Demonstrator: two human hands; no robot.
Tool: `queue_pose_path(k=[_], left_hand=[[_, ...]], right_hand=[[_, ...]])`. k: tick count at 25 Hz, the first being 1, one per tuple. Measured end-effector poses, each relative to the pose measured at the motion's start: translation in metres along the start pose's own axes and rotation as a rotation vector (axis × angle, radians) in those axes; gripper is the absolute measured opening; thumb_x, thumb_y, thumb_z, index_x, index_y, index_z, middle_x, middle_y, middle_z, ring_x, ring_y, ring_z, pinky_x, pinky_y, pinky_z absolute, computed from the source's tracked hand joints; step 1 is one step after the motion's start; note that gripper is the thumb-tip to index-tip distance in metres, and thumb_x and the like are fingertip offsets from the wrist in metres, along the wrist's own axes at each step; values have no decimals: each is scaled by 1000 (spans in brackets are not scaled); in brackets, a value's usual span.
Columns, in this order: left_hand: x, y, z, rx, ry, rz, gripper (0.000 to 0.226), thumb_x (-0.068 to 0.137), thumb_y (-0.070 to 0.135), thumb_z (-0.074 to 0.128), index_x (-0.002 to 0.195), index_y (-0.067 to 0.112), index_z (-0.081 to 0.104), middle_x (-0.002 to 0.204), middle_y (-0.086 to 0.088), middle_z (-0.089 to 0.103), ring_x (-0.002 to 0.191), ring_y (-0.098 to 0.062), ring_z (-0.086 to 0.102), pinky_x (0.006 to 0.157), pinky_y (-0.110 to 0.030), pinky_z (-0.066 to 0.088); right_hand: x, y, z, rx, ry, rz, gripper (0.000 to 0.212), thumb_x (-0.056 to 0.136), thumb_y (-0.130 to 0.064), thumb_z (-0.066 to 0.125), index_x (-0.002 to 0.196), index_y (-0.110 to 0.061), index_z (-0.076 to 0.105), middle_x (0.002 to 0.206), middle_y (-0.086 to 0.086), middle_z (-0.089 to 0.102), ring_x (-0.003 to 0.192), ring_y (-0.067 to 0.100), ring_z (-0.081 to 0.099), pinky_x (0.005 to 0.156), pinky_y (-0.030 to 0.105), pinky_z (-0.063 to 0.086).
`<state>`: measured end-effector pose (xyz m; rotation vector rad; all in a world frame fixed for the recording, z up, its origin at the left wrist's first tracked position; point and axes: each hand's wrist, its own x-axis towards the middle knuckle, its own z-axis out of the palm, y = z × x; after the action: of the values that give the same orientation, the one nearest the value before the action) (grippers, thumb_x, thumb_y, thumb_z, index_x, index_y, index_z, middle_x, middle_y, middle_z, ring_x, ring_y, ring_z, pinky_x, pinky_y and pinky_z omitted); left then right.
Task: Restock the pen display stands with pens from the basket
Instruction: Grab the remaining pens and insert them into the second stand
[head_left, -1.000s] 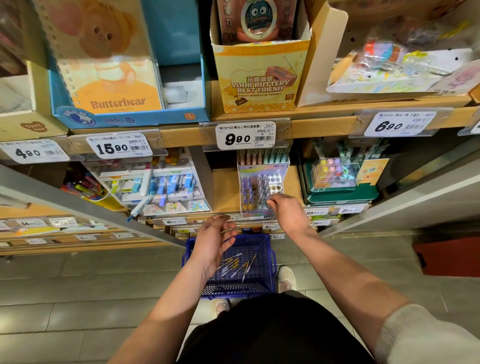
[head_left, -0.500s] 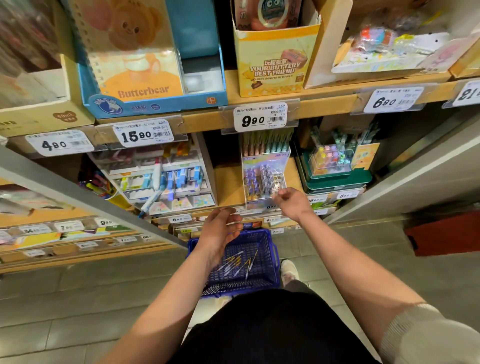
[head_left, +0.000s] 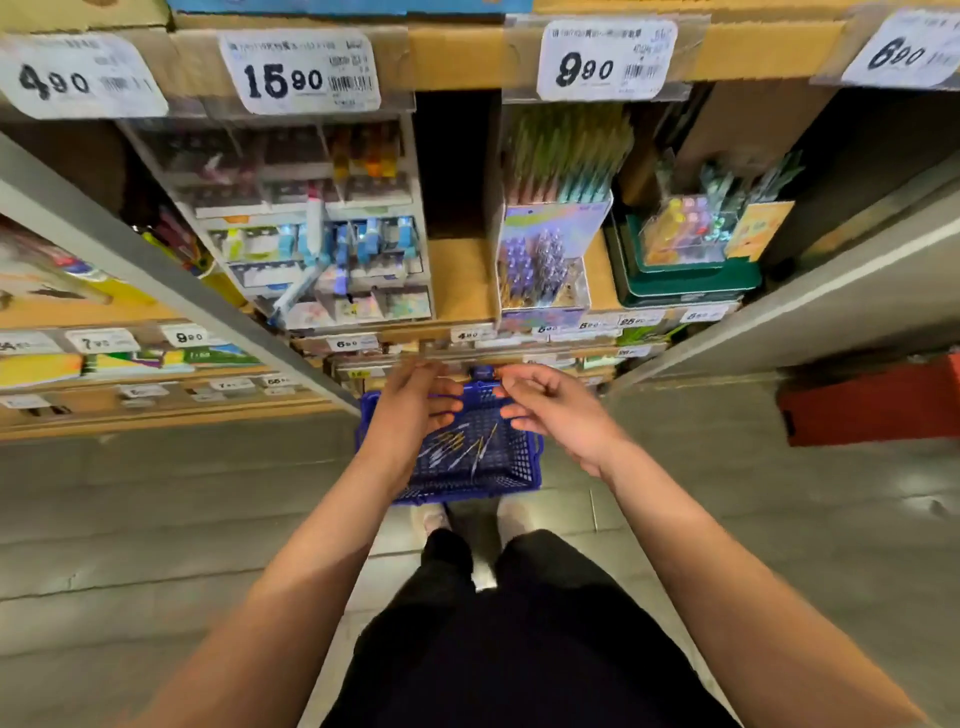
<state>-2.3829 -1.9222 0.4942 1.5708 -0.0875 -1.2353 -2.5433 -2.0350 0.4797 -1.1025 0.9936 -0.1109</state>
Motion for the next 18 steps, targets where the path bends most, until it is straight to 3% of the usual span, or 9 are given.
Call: queue_pose_path(k=[5, 9, 14, 18], left_hand=[[29, -60, -16, -48, 159, -48, 15, 104, 16, 44, 106, 9, 58, 75, -4, 65, 58, -14, 60, 57, -22, 46], [73, -129, -24, -89, 229, -120, 10, 101, 13, 49, 96, 12, 58, 70, -3, 63, 59, -15, 58, 57, -24, 45], [165, -239, -48, -108, 224, -193, 15, 101, 14, 50, 89, 17, 58, 60, 5, 66, 51, -9, 60, 49, -16, 48], [265, -350, -77, -34, 201, -230, 17, 102, 16, 52, 87, 19, 59, 72, 1, 65, 60, -11, 60, 56, -21, 48]], right_hand=[[37, 69, -1, -47, -54, 93, 22, 100, -21, 60, 121, -15, 65, 98, -2, 74, 75, 9, 69, 65, 18, 55], [80, 145, -17, -141, -53, 149, 10, 102, -22, 58, 108, -24, 66, 96, -2, 74, 76, 10, 68, 67, 19, 55], [153, 261, -34, -211, -5, 226, 13, 99, -20, 63, 95, -29, 70, 94, 0, 73, 76, 11, 68, 72, 23, 56], [244, 373, -38, -290, -5, 295, 13, 97, -26, 65, 87, -29, 72, 89, -4, 72, 73, 7, 68, 76, 26, 57]])
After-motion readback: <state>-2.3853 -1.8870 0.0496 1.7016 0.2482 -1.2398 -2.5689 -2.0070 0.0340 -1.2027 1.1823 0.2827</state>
